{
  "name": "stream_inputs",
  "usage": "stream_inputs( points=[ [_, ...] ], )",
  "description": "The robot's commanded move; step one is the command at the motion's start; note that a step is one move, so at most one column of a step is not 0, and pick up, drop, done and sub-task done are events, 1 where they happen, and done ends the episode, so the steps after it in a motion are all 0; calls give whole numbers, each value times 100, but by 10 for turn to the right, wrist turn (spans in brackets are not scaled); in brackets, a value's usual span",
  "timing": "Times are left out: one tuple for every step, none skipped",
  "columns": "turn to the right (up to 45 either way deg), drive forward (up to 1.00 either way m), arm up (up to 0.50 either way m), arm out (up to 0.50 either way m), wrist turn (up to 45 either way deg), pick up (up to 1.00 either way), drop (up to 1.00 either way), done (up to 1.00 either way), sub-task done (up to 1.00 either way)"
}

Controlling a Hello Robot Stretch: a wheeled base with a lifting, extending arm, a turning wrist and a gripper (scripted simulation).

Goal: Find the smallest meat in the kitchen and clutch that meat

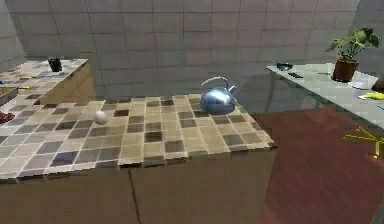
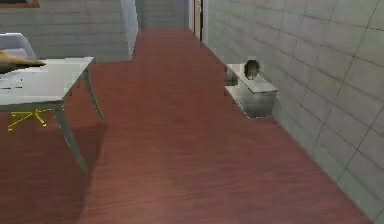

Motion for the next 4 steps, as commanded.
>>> stream_inputs(
  points=[
    [420, 0, 0, 0, 0, 0, 0, 0, 0],
    [0, 70, 0, 0, 0, 0, 0, 0, 0],
    [0, 15, 0, 0, 0, 0, 0, 0, 0],
    [-450, 0, 0, 0, 0, 0, 0, 0, 0]
  ],
)
